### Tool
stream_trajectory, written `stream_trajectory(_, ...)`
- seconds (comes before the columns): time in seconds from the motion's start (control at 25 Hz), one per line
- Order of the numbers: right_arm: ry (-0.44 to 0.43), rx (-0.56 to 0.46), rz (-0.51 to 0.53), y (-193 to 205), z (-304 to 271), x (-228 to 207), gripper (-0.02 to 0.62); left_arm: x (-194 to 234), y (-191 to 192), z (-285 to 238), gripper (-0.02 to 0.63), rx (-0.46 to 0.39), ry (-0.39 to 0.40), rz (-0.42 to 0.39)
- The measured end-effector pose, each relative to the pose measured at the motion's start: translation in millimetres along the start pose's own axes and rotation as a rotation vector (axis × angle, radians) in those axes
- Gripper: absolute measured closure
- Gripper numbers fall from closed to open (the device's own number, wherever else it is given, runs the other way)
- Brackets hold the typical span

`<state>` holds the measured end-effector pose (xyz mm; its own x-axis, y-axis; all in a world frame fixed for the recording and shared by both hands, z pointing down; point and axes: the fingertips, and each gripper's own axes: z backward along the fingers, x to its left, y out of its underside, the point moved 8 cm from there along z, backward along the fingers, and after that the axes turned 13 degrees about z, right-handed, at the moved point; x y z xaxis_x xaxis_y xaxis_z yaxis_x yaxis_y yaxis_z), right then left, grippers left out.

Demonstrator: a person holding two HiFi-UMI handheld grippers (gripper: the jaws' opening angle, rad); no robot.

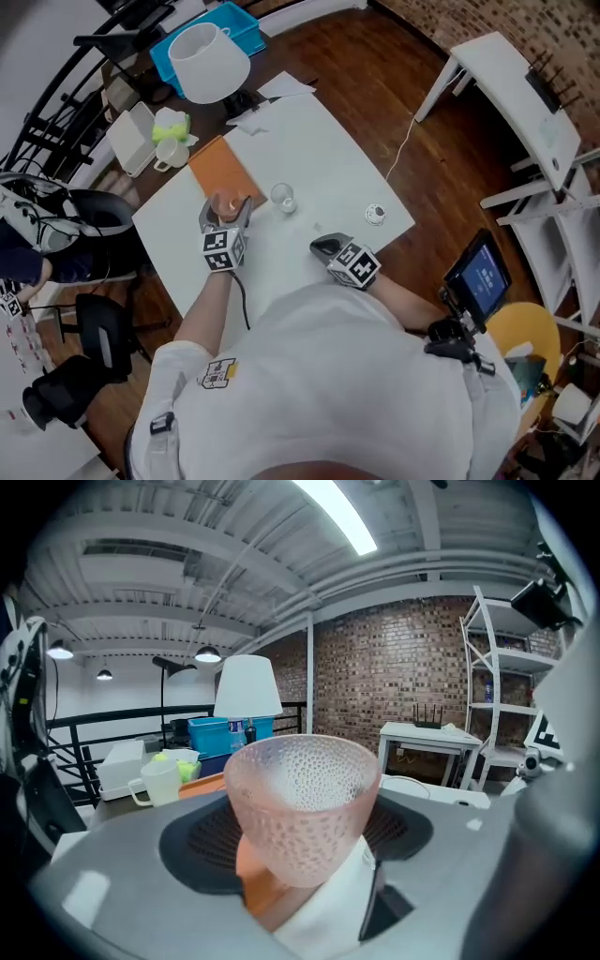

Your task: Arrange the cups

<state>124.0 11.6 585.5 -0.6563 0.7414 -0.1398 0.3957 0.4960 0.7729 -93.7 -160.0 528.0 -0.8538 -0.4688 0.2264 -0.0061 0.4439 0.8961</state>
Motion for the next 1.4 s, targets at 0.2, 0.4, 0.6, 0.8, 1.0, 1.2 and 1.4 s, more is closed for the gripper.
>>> stream_trajectory(0.2, 0.042, 0.002, -0.025, 2.0, 6.4, -3.0, 0.595, 4.4, -24.1, -23.7, 0.229, -0.021, 0.023, -0.006)
stream_trajectory(0.4, 0.039, 0.018, -0.018, -0.6, -0.2, -5.6, 0.595, 16.9, -42.6, -47.3, 0.229, -0.037, 0.014, -0.021)
stream_trajectory(0.6, 0.014, 0.044, -0.009, -3.3, -8.7, -9.1, 0.595, 34.7, -56.6, -68.2, 0.229, -0.054, -0.014, -0.005)
stream_trajectory(0.8, 0.000, 0.062, -0.021, -4.3, -13.7, -14.0, 0.595, 52.9, -63.7, -86.9, 0.229, -0.049, -0.044, 0.008)
stream_trajectory(1.0, -0.008, 0.077, -0.033, -3.5, -16.5, -16.9, 0.595, 67.9, -65.1, -102.5, 0.229, -0.029, -0.067, 0.016)
stream_trajectory(1.2, -0.008, 0.084, -0.047, -1.4, -19.7, -20.0, 0.595, 76.7, -64.6, -119.1, 0.229, 0.000, -0.077, 0.011)
stream_trajectory(1.4, -0.006, 0.091, -0.056, -0.8, -21.8, -21.8, 0.595, 84.8, -57.0, -129.8, 0.229, 0.044, -0.087, 0.020)
